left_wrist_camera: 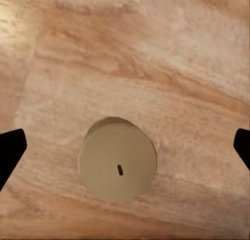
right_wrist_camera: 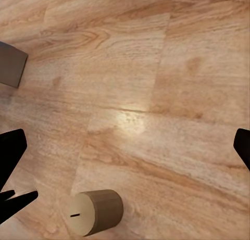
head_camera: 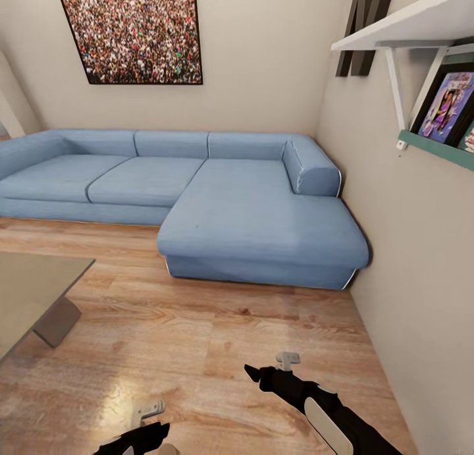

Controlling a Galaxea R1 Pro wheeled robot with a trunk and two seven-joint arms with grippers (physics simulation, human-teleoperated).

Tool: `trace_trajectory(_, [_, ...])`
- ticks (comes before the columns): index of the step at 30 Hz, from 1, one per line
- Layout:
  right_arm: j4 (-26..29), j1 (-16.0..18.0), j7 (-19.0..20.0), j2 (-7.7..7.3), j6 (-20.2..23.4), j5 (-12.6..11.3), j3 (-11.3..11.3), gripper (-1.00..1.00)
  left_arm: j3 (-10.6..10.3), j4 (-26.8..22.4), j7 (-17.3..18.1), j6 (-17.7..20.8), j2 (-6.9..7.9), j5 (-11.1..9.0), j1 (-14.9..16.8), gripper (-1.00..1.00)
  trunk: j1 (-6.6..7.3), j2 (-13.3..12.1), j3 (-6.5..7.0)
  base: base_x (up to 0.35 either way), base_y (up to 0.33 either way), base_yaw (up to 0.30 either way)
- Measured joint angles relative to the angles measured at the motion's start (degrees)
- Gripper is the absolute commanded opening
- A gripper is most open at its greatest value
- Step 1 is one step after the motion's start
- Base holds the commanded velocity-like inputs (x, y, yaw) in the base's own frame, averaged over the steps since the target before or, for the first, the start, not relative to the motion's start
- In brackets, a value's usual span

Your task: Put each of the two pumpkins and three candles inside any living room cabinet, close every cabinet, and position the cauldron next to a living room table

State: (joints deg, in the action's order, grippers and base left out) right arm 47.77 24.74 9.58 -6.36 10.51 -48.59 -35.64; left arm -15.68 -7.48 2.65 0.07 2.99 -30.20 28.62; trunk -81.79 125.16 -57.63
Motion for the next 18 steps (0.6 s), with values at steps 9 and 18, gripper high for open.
trace_trajectory(9, [0.0, 0.0, -0.1, 0.04, 0.0, 0.1, 0.0, 1.0, -0.1, 0.1, 0.0, 1.7, -0.11, 0.0, 0.0, 1.0, -1.98, 3.6, -1.62, 0.0, 0.0, 0.0])
trace_trajectory(18, [-0.1, 0.0, -0.5, -0.11, 0.0, 0.2, 0.0, 1.0, -0.2, 0.0, 0.1, 1.7, -0.28, 0.1, 0.0, 1.0, -3.95, 7.2, -3.23, 0.0, 0.0, 0.0])
